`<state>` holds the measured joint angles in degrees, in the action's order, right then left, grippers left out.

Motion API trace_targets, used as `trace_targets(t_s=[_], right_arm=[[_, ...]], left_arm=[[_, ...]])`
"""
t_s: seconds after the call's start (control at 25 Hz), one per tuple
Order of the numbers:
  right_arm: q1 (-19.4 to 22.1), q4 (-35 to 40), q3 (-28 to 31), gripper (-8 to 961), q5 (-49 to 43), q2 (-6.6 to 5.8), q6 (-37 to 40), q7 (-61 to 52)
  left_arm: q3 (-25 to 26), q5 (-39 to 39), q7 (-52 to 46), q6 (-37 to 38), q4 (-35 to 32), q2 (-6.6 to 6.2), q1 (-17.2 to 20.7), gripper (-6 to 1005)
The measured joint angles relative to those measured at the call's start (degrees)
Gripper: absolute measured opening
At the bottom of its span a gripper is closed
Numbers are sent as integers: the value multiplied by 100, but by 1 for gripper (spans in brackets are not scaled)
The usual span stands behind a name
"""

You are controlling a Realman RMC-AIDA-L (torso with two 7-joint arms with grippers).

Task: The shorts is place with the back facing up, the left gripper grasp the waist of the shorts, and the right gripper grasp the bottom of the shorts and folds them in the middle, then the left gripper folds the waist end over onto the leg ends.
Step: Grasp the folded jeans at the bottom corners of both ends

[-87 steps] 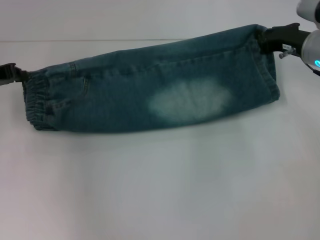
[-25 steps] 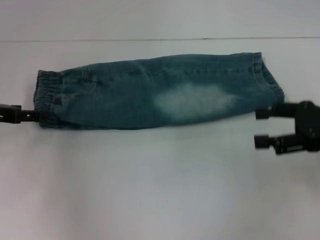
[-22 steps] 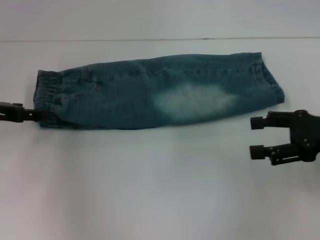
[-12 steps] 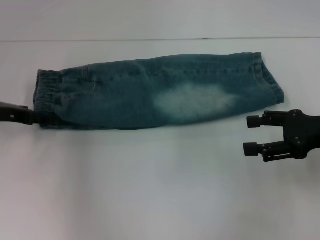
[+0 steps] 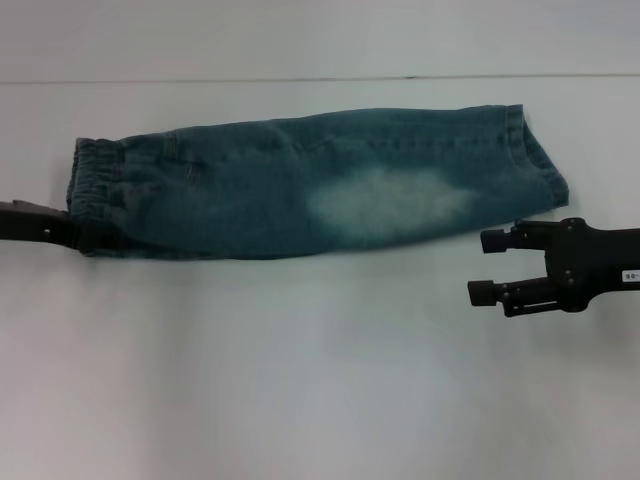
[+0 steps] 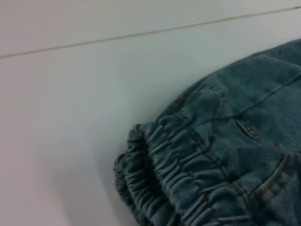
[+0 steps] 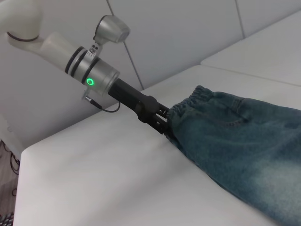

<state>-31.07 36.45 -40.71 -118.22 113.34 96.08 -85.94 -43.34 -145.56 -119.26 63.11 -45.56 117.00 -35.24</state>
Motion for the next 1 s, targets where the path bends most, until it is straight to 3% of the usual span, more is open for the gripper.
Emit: trace_targets(t_s=[0.08, 0.28, 0.52, 1.0], right_arm=[[-2, 0, -5, 946, 0, 5, -19, -1], [-4, 1, -10, 947, 0, 10, -30, -2], [-4, 2, -28, 947, 0, 15, -31, -2], [-4, 3, -88, 946, 1, 57, -28, 20]], left_arm=[[4, 0, -1, 2, -59, 10, 17, 928], [25, 21, 11, -6, -297, 63, 148, 785], [-13, 0, 60, -5, -320, 97, 166, 549], [-16, 1, 162, 46, -368, 112, 171, 378]])
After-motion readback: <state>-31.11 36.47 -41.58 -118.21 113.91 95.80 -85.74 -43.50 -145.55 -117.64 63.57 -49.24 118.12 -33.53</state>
